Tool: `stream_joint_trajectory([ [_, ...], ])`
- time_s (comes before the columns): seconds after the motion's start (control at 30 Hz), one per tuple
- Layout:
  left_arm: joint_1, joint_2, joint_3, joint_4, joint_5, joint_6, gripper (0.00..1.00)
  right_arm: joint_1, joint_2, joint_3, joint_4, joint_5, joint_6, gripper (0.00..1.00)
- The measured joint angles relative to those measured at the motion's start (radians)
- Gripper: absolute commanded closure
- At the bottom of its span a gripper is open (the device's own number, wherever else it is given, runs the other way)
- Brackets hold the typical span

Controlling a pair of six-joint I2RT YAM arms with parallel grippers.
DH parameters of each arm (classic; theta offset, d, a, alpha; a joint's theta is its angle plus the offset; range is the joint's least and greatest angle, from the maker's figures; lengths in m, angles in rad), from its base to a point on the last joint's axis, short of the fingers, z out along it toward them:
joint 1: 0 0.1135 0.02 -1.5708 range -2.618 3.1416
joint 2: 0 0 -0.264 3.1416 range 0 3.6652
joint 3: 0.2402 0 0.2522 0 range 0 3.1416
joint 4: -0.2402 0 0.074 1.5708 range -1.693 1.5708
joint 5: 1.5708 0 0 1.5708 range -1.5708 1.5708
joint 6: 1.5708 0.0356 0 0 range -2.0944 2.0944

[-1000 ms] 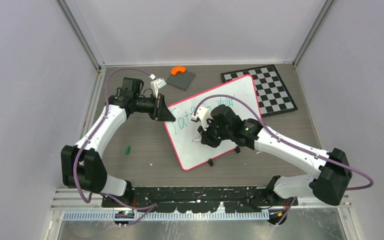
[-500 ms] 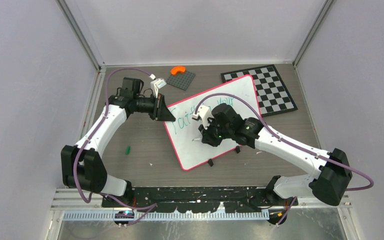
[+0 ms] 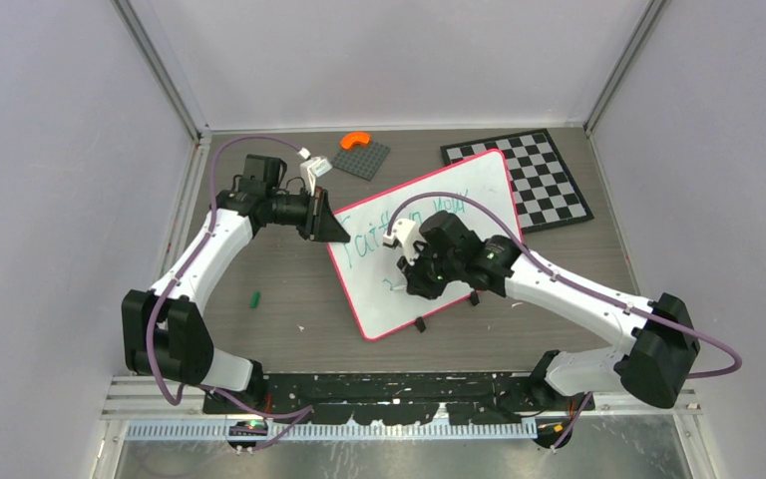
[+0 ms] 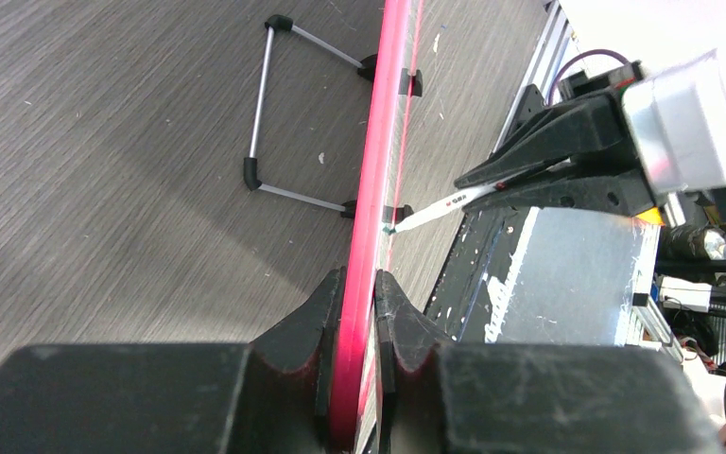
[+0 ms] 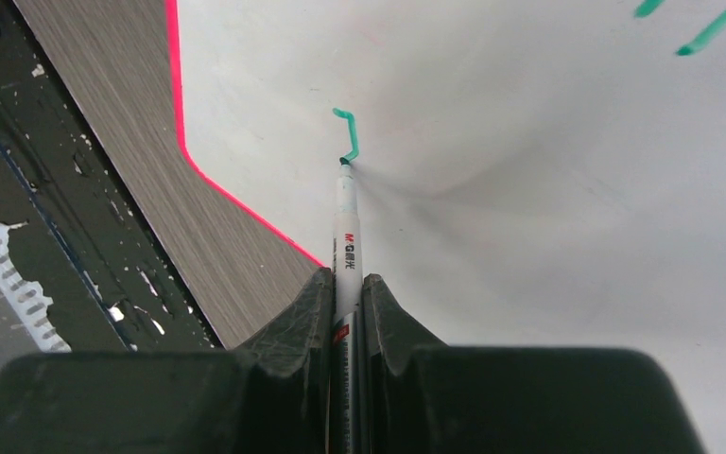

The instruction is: Write a sentence on the whiteboard

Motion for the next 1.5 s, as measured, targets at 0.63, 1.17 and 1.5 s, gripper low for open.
stream_joint_trajectory([
  [0.63, 0.0, 0.0, 0.0, -0.001, 0.001, 0.003, 1.0, 0.079, 0.084, 0.071, -0.038, -0.016, 0.0, 1.0],
  [1.17, 0.0, -0.001, 0.0, -0.001, 0.0, 0.003, 1.0, 0.039, 0.043, 0.111, -0.01, 0.076, 0.005, 1.0],
  [1.5, 0.0, -0.001, 0.0, -0.001, 0.001, 0.003, 1.0, 0.026, 0.006, 0.094, -0.045, 0.059, 0.005, 1.0],
])
